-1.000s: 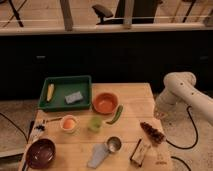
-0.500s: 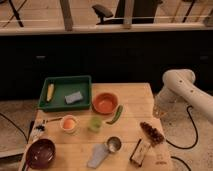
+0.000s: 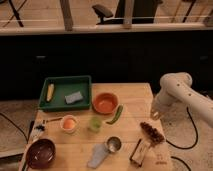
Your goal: Place grapes in red bowl
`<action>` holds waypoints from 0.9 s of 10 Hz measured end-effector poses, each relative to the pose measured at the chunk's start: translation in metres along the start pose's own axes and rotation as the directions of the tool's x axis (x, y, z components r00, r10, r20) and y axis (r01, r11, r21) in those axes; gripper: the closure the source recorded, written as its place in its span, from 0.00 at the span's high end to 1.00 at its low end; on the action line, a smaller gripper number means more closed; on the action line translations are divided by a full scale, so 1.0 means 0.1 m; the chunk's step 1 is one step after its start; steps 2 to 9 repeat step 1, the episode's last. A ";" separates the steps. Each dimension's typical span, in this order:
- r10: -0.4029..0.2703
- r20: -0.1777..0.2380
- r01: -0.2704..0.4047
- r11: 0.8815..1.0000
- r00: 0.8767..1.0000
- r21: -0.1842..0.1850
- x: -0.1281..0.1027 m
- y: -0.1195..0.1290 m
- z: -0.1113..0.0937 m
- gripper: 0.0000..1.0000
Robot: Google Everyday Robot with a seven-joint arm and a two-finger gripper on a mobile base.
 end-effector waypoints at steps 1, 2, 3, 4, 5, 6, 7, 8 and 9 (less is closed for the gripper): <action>-0.008 0.000 0.008 1.000 1.000 -0.001 -0.02 0.03 0.05 0.64; -0.008 0.000 0.008 1.000 1.000 -0.001 -0.02 0.03 0.05 0.64; -0.008 0.000 0.008 1.000 1.000 -0.001 -0.02 0.03 0.05 0.64; -0.008 0.000 0.008 1.000 1.000 -0.001 -0.02 0.03 0.05 0.64; -0.008 0.000 0.008 1.000 1.000 -0.001 -0.02 0.03 0.05 0.64; -0.008 0.000 0.008 1.000 1.000 -0.001 -0.02 0.03 0.05 0.64; -0.008 0.000 0.008 1.000 1.000 -0.001 -0.02 0.03 0.05 0.64; -0.008 0.000 0.008 1.000 1.000 -0.001 -0.02 0.03 0.05 0.64; -0.008 0.000 0.008 1.000 1.000 -0.001 -0.02 0.03 0.05 0.64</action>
